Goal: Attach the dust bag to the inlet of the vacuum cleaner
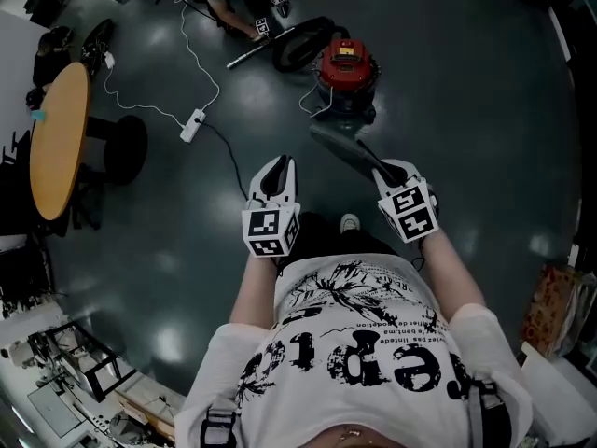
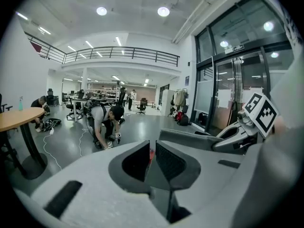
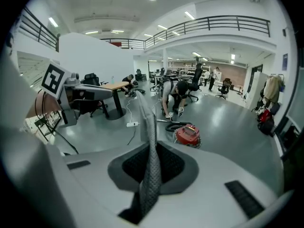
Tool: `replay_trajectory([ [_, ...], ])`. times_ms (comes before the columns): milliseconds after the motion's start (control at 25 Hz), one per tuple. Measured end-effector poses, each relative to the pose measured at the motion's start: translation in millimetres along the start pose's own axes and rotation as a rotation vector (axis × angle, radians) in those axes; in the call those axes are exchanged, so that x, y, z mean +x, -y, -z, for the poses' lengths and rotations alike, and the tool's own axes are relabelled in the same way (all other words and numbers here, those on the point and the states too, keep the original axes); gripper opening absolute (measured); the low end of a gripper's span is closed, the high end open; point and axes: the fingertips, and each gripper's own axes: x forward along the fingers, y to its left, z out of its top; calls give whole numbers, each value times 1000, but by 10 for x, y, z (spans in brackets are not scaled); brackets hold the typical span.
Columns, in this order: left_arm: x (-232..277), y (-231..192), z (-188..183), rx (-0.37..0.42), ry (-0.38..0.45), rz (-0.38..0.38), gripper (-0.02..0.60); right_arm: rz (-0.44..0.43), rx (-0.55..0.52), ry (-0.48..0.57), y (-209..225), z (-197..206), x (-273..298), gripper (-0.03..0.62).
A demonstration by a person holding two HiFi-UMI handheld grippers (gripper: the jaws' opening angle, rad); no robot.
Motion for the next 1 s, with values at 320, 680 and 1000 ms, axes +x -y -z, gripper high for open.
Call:
replay_trajectory([
  [320, 1417, -365, -305, 9, -63, 140, 44, 13, 104, -71, 669, -309, 796, 25],
  [680, 2741, -693, -430, 88, -123, 295, 44, 32, 174, -114, 1385, -437, 1701, 25],
  [1000, 3587, -696, 279, 39, -151, 361, 44, 9, 185, -143, 1534, 162, 2465, 25],
])
